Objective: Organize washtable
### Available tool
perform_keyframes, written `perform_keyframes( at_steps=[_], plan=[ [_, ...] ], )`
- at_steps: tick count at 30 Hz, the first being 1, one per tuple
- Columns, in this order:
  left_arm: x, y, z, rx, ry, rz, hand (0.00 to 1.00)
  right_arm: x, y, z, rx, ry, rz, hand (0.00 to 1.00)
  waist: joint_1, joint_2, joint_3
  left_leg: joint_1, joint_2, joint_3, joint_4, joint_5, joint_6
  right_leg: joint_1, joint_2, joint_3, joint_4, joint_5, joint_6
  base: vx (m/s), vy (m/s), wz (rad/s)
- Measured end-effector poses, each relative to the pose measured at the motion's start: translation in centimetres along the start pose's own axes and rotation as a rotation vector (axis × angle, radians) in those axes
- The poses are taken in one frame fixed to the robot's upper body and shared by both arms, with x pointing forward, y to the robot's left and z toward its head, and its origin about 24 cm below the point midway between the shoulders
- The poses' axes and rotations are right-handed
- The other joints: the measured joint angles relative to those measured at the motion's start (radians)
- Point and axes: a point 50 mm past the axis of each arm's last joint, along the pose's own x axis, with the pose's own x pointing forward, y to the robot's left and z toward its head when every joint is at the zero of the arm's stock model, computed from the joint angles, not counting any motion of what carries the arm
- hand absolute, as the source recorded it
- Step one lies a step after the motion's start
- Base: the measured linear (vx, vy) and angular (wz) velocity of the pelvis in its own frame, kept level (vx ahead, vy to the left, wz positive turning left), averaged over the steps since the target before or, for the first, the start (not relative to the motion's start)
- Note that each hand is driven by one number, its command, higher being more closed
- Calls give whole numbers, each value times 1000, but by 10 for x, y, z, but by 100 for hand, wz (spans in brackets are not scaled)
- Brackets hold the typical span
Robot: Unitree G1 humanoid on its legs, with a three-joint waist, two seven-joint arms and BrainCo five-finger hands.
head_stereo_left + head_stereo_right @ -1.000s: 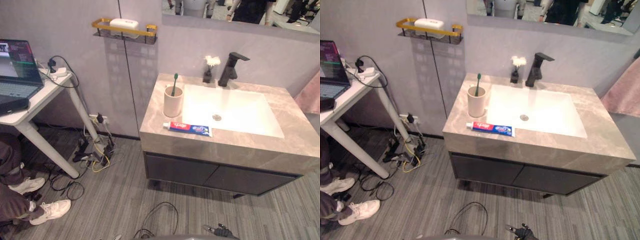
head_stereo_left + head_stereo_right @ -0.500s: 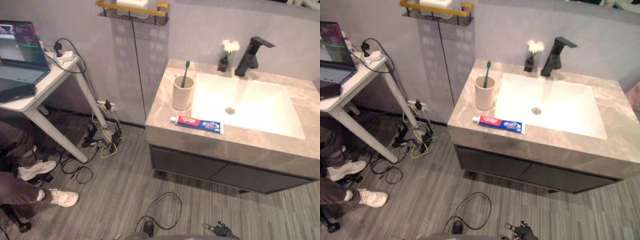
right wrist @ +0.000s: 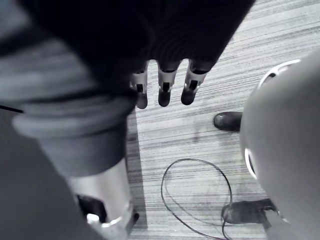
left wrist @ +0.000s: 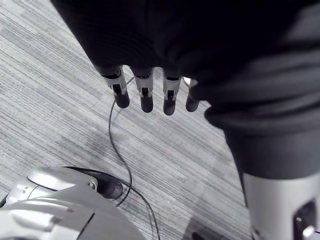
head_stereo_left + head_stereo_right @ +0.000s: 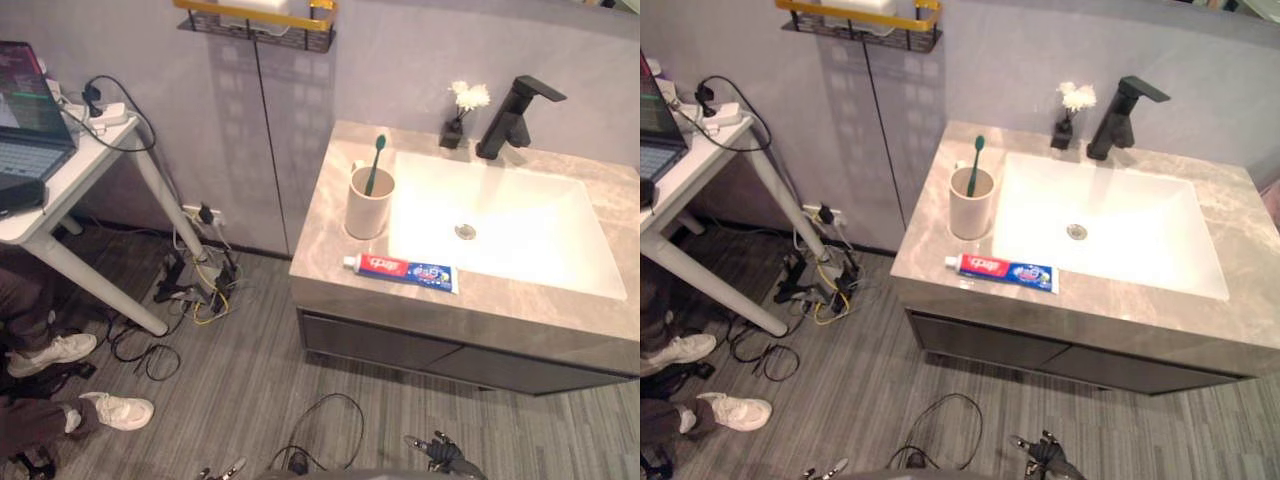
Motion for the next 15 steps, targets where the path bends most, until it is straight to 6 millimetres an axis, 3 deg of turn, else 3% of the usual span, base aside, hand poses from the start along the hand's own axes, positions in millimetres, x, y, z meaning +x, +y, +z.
perform_keyframes(
  at_steps=[8, 15],
  plan=[
    [-1, -5, -3, -8, 7, -11, 0, -1, -5, -1, 1, -8, -12, 0, 0, 15, 1, -15, -3, 5, 42, -25, 0, -1, -1, 0, -1, -12, 17, -35, -14, -6],
    [-1, -4, -3, -11, 8, -6, 0, -1, -7, 0, -7, -10, -15, 0, 0, 18, 1, -16, -8, 8, -24, 42, -11, -28, 0, 0, -18, -34, 34, -83, -58, -3]
  ],
)
